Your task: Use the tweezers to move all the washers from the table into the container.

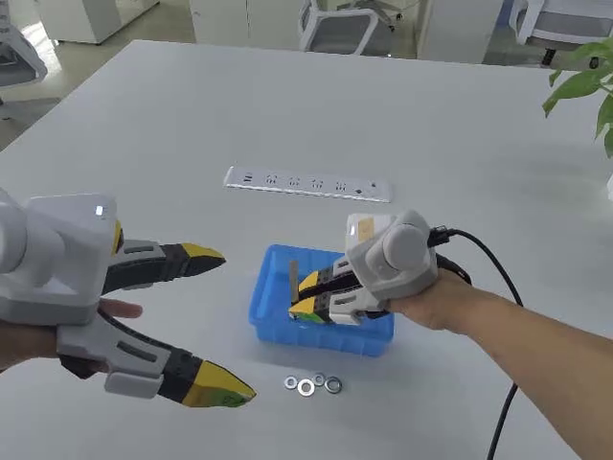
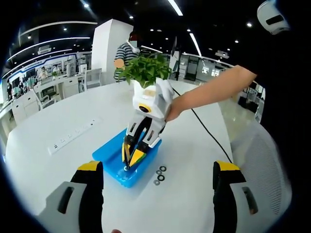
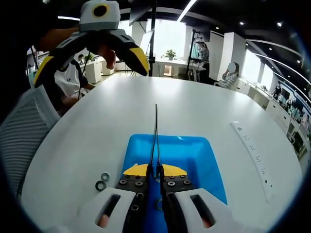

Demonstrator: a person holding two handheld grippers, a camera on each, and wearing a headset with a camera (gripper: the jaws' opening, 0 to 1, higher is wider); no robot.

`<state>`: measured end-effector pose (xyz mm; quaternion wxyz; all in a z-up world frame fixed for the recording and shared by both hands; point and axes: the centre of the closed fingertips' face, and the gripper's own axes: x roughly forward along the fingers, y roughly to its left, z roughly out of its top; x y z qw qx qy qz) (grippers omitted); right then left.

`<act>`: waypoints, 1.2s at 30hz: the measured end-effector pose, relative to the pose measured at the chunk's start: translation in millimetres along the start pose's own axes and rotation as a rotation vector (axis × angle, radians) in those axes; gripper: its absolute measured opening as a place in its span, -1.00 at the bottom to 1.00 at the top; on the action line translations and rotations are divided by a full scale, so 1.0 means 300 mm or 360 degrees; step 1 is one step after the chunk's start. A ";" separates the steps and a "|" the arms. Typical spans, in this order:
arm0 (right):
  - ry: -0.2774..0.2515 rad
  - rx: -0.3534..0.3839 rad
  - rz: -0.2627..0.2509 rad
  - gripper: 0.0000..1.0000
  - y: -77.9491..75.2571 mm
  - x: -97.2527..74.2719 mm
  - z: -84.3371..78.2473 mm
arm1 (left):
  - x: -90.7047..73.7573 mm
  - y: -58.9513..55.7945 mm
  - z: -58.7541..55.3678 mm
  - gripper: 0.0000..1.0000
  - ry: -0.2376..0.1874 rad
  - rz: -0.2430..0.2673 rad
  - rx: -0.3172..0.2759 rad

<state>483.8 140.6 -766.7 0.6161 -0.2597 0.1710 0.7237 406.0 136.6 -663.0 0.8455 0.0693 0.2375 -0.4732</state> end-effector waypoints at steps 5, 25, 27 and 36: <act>0.0002 0.0016 0.0014 -0.83 0.003 0.005 -0.009 | 0.019 0.025 0.010 0.98 0.0001 -0.0001 0.0010; 0.0006 0.0000 0.0034 -0.82 0.001 0.007 -0.010 | 0.119 0.105 0.043 0.57 0.0020 -0.0071 0.0073; 0.0005 0.0000 0.0033 -0.82 0.002 0.006 -0.009 | 0.130 0.116 0.042 0.48 0.0026 -0.0064 0.0082; 0.0004 -0.0008 0.0034 -0.82 0.002 0.005 -0.011 | 0.179 0.156 0.036 -0.10 0.0051 -0.0078 0.0131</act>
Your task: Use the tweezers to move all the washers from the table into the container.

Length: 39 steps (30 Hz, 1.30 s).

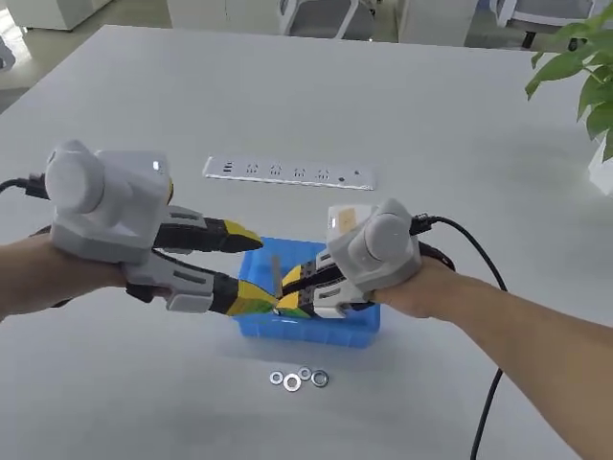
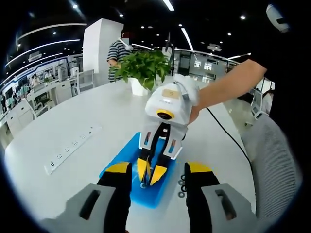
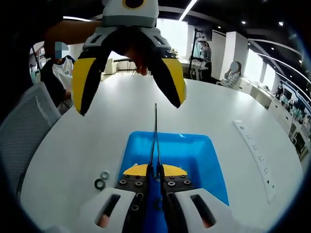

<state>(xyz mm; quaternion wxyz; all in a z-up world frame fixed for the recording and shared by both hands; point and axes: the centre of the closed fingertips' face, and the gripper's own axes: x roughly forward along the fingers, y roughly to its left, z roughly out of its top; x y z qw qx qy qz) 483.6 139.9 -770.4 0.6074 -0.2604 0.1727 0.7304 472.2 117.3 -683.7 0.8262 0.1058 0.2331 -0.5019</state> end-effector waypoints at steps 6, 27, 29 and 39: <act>-0.0003 -0.0004 0.0001 -0.82 0.002 0.000 0.001 | 0.023 0.018 -0.005 -0.46 0.0014 -0.0015 0.0051; 0.0011 -0.0002 0.0000 -0.80 0.003 -0.005 -0.006 | 0.063 0.017 0.004 -0.89 0.0035 -0.0051 0.0205; 0.0018 -0.0006 -0.0003 -0.80 0.004 -0.005 -0.006 | 0.063 0.016 0.006 -0.89 0.0037 -0.0049 0.0211; 0.0040 -0.0011 -0.0028 -0.74 0.001 -0.025 -0.005 | 0.061 0.017 0.010 -0.90 0.0046 -0.0044 0.0231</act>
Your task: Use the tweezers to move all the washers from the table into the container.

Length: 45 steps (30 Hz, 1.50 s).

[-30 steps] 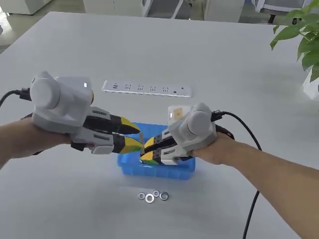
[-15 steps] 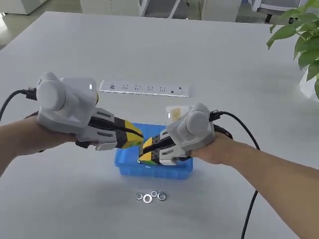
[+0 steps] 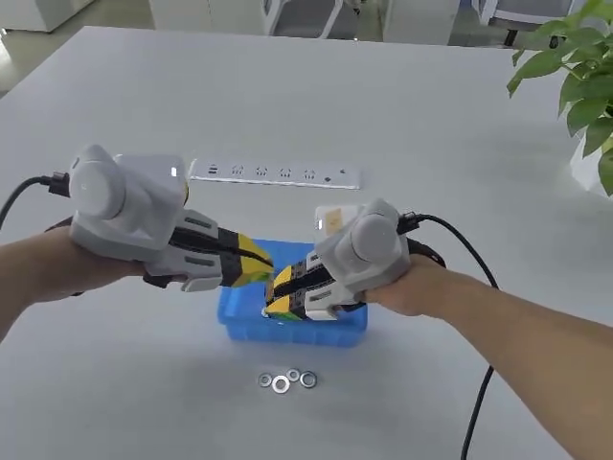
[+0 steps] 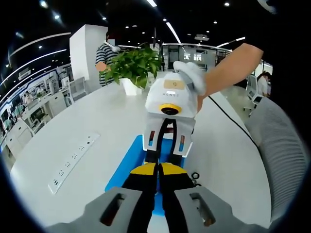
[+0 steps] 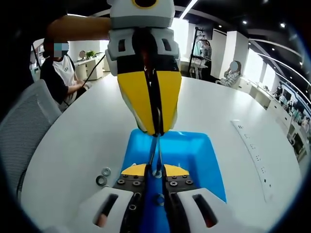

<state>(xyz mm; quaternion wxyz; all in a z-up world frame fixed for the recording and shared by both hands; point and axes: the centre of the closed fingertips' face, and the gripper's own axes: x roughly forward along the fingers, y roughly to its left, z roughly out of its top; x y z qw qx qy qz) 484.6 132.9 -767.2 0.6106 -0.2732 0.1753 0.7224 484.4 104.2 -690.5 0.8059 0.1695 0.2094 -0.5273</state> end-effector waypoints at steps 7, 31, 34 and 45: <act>-0.0005 0.0046 -0.0065 -0.54 -0.017 -0.043 0.013 | -0.007 0.001 0.018 -0.90 -0.0008 0.0010 0.0008; -0.0005 0.0177 -0.0266 -0.18 0.017 -0.225 0.043 | -0.102 -0.056 0.108 -0.90 -0.0018 0.0044 0.0057; -0.0001 0.0183 -0.0288 -0.15 0.024 -0.248 0.036 | -0.111 -0.070 0.125 -0.90 -0.0026 0.0043 0.0068; 0.0021 0.0203 -0.0350 -0.09 0.067 -0.317 0.007 | -0.128 -0.110 0.151 -0.90 -0.0031 0.0035 0.0099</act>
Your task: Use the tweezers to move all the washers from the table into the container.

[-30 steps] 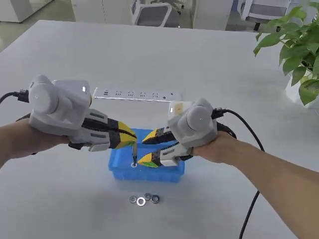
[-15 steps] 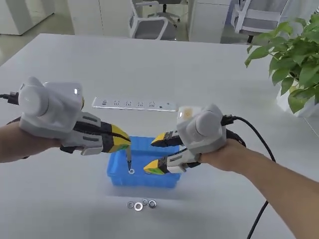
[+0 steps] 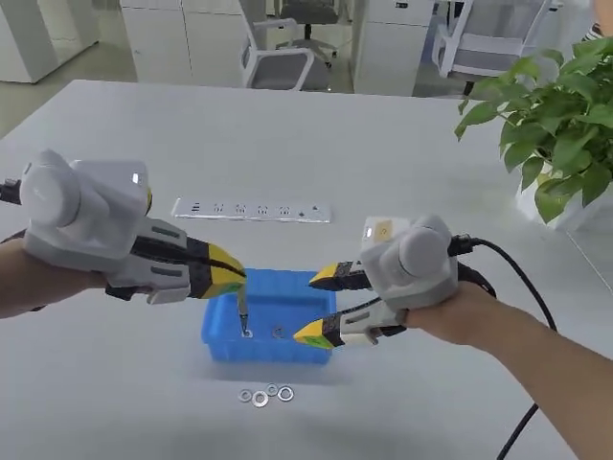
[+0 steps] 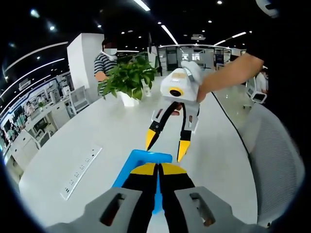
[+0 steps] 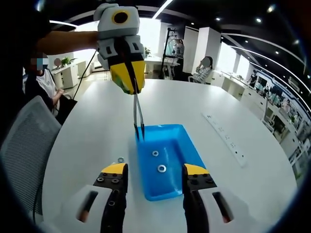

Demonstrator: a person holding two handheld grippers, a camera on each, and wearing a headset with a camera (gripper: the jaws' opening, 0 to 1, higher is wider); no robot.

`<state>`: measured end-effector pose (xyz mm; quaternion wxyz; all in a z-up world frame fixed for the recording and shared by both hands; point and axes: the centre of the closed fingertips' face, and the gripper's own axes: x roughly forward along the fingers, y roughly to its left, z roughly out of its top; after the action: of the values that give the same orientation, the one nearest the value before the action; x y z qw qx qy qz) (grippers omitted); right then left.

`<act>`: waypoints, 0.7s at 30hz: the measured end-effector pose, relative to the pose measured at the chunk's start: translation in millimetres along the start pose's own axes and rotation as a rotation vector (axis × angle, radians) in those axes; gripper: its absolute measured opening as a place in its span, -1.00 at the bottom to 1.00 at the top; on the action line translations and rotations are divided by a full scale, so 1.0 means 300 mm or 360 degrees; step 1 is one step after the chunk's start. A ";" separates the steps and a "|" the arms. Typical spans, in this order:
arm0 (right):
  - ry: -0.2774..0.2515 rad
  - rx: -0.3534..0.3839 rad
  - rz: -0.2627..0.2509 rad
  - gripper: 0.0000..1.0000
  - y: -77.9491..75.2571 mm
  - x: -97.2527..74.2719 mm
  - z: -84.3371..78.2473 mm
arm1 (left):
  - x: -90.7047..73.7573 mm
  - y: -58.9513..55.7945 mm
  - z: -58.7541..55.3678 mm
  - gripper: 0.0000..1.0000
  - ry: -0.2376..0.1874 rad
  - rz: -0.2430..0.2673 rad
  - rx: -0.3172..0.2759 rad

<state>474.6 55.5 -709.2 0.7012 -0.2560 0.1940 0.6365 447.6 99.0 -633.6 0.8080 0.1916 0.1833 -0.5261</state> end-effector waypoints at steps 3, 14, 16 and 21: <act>0.0006 0.0010 -0.0023 -0.08 0.006 -0.022 -0.015 | -0.007 -0.013 0.005 -0.90 0.0000 -0.0005 0.0004; 0.0033 0.0049 -0.0057 -0.03 0.041 -0.067 -0.062 | -0.012 -0.065 0.015 -0.90 -0.0013 -0.0043 0.0024; 0.0038 0.0054 -0.0059 -0.02 0.046 -0.072 -0.070 | -0.009 -0.075 0.014 -0.90 -0.0018 -0.0051 0.0018; 0.0049 0.0062 -0.0069 0.01 0.058 -0.083 -0.082 | -0.001 -0.102 0.000 -0.90 -0.0012 -0.0077 0.0017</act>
<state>455.9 22.0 -715.6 0.7165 -0.2561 0.2115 0.6134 419.4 87.8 -636.9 0.7947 0.1895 0.1820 -0.5472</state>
